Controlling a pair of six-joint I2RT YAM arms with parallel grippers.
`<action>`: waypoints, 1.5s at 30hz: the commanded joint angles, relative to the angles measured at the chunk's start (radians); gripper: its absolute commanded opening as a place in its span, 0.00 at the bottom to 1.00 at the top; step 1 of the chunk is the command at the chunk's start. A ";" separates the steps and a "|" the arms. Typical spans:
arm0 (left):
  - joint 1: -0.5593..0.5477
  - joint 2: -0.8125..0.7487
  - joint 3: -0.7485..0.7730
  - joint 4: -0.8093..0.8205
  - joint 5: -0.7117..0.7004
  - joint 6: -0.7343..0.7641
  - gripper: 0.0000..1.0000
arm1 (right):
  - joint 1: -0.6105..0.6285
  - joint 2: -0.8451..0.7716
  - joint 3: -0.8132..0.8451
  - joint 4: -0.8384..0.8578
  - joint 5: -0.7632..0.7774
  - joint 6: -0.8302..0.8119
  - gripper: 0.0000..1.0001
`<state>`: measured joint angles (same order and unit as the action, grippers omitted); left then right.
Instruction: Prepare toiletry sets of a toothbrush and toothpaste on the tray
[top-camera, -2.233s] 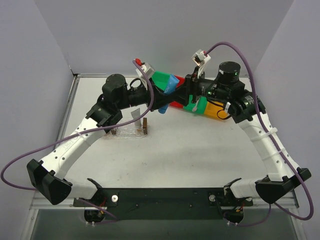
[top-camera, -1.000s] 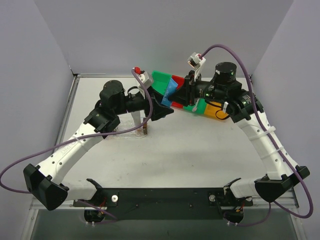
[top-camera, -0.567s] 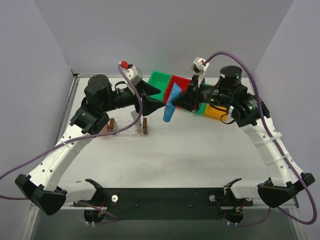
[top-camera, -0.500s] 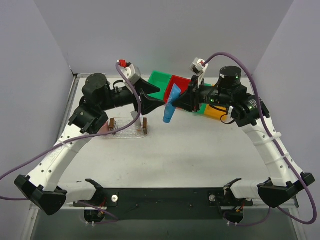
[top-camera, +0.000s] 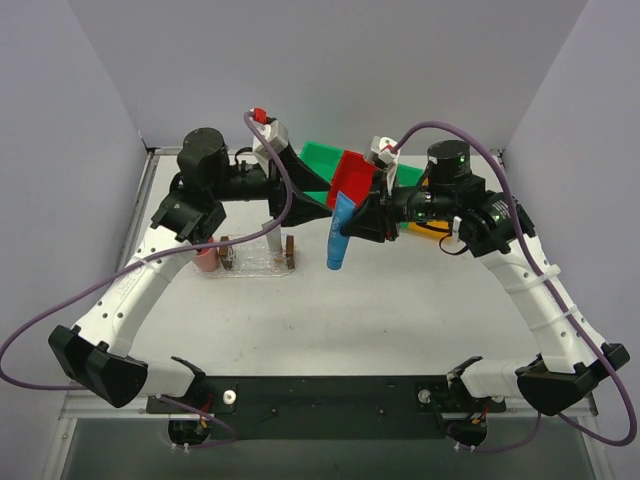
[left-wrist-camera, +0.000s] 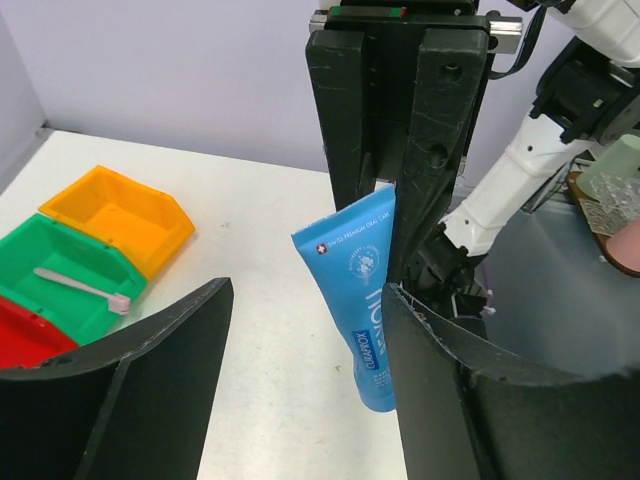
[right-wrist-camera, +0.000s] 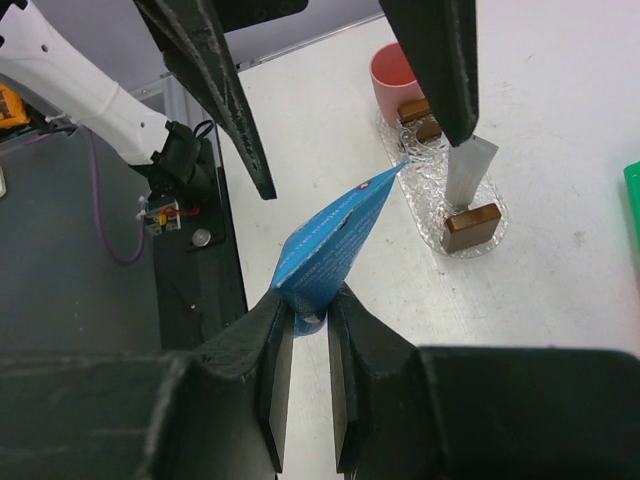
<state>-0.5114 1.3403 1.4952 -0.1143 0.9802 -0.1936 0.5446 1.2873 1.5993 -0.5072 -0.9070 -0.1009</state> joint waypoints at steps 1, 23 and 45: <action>0.010 0.014 0.039 0.093 0.126 -0.047 0.71 | 0.024 -0.028 0.001 0.004 -0.061 -0.060 0.00; 0.016 0.057 0.004 0.208 0.276 -0.121 0.67 | 0.071 0.017 0.022 -0.044 -0.041 -0.122 0.00; -0.001 0.086 -0.050 0.211 0.331 -0.118 0.61 | 0.086 0.032 0.050 -0.068 -0.004 -0.154 0.00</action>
<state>-0.5034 1.4300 1.4502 0.0635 1.2739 -0.3119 0.6235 1.3220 1.6081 -0.5968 -0.8989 -0.2264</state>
